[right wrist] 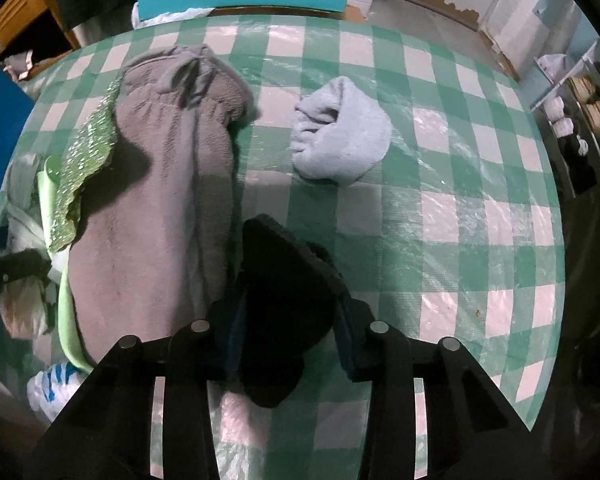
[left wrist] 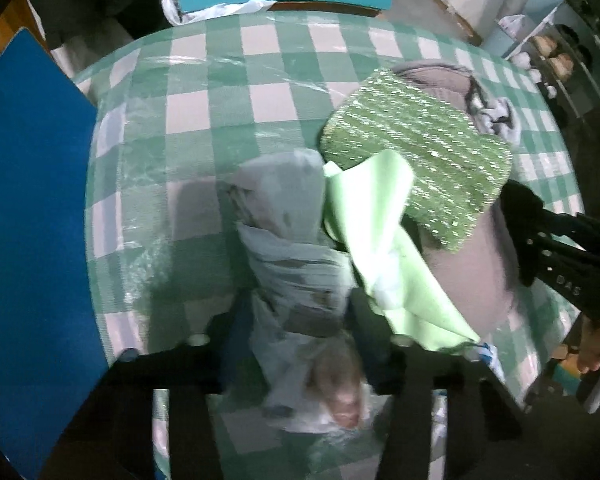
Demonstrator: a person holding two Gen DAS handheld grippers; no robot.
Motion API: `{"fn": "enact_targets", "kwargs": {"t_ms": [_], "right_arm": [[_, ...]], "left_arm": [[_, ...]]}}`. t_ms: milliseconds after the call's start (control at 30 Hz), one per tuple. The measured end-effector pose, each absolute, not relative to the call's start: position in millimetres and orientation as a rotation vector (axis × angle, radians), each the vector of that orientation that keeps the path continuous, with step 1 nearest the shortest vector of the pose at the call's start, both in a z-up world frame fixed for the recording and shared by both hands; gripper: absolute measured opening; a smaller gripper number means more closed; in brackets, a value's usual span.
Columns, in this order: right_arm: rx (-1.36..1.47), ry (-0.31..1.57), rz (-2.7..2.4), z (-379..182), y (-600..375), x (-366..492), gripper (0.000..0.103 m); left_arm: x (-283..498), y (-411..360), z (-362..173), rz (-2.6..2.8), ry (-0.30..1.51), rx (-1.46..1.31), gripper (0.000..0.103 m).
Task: Organize soft objects
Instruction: 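Close left tool on the grey sock bundle while right tool grasps the black sock, then lift and carry the grey sock bundle and black sock toward the cardboard box with both tools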
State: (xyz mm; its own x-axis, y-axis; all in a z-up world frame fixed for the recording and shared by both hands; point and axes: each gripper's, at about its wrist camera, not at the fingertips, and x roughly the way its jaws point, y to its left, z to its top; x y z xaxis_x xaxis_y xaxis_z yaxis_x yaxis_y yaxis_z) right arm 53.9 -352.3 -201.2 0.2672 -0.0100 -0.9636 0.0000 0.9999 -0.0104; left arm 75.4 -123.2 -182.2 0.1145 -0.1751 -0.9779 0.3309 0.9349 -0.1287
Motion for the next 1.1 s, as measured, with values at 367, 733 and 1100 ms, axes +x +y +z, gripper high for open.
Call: {"fn": "enact_targets", "kwargs": {"t_ms": [367,733,1100], "right_arm": [[0.007,1.266,-0.002,-173,-346,49,0.036],[0.031,1.214,0.026,-140,-333,42,0.036],[0.044,1.149,0.085,-101,-317,28,0.036]], "left_arm": [[57,-121,-160,-0.355,1.35,0.184,0.032],[47,-122,-127,-0.36,1.256,0.22,0.032],[31,-108,-84,-0.358,1.157,0.239,0.032]]}}
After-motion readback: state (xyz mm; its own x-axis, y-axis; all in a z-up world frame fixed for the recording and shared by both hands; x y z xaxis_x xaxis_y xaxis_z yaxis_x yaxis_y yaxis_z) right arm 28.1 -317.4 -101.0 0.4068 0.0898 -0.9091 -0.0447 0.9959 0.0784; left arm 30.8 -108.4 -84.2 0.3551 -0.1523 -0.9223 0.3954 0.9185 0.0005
